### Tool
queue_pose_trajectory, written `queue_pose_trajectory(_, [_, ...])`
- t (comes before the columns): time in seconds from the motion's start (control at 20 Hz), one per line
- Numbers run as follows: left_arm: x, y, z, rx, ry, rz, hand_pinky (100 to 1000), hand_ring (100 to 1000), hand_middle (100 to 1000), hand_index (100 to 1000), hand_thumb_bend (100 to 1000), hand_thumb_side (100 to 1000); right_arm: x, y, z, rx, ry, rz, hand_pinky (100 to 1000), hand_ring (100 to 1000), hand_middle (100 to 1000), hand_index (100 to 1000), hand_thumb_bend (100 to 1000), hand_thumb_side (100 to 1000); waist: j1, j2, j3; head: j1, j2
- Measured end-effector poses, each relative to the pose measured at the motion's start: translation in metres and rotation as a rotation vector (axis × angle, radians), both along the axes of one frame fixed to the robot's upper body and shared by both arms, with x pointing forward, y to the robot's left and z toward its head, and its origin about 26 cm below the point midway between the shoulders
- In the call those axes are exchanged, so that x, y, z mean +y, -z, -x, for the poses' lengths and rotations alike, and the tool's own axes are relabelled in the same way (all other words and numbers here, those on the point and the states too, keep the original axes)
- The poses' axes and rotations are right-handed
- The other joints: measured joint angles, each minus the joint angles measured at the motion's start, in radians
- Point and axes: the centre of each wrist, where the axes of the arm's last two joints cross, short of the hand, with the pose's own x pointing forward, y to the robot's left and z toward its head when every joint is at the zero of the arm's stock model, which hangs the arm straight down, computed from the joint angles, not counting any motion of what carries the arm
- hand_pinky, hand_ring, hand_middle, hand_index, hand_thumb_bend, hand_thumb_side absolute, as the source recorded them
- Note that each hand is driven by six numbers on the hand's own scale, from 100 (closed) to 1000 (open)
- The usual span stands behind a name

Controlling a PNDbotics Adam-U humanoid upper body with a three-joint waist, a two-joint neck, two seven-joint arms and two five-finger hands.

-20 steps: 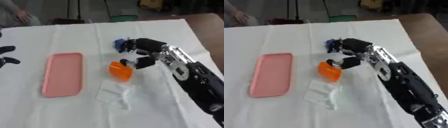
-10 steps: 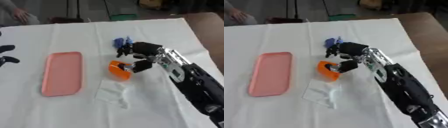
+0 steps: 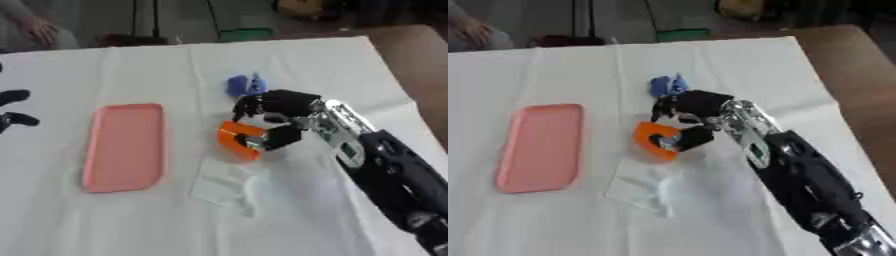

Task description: Pick up objects on the table and place them in the box.

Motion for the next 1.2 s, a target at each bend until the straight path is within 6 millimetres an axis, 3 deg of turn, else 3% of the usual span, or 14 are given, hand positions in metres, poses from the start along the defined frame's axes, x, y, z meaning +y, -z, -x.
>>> queue_pose_trajectory(0.4, [0.0,0.0,0.0,0.0,0.0,0.0,565,746,889,866,185,891,0.0001,0.0005,0.0001,-0.031,0.01,0.052,650,730,829,865,377,1000,0.0,0.0,-0.001,-0.001,0.001])
queue_pose_trajectory(0.85, [0.0,0.0,0.0,0.0,0.0,0.0,565,746,890,866,184,891,0.0034,0.0006,0.0014,-0.11,-0.009,0.138,655,737,816,881,443,937,0.0,0.0,-0.001,-0.001,0.001])
queue_pose_trajectory(0.9, [0.0,0.0,0.0,0.0,0.0,0.0,565,746,890,866,184,890,0.0035,0.0006,0.0014,-0.117,-0.011,0.143,601,685,796,873,404,809,0.0,0.0,-0.001,-0.002,0.001])
queue_pose_trajectory(0.95, [0.0,0.0,0.0,0.0,0.0,0.0,565,746,890,866,184,890,0.0035,0.0007,0.0014,-0.123,-0.011,0.149,601,685,796,873,404,809,0.0,0.0,-0.001,-0.003,0.001])
queue_pose_trajectory(1.0, [0.0,0.0,0.0,0.0,0.0,0.0,566,747,890,866,184,891,0.0034,0.0007,0.0015,-0.127,-0.011,0.155,482,583,738,836,341,603,0.001,0.0,-0.001,-0.004,0.001])
queue_pose_trajectory(1.05, [0.0,0.0,0.0,0.0,0.0,0.0,566,747,890,866,184,891,0.0034,0.0009,0.0015,-0.131,-0.01,0.158,482,583,738,836,341,603,0.001,0.0,-0.001,-0.004,0.001])
queue_pose_trajectory(1.1, [0.0,0.0,0.0,0.0,0.0,0.0,566,746,890,866,184,891,0.0033,0.0009,0.0014,-0.133,-0.008,0.159,407,528,691,804,314,496,0.001,-0.001,-0.001,-0.004,0.001])
queue_pose_trajectory(1.15, [0.0,0.0,0.0,0.0,0.0,0.0,566,746,890,866,184,891,0.0032,0.0012,0.0013,-0.133,-0.006,0.16,407,528,691,804,314,496,0.001,-0.002,-0.001,-0.004,0.001])
queue_pose_trajectory(1.2, [0.0,0.0,0.0,0.0,0.0,0.0,566,746,890,867,183,890,0.0032,0.0016,0.0012,-0.133,-0.004,0.16,293,454,574,722,265,326,0.001,-0.004,-0.001,-0.005,0.001])
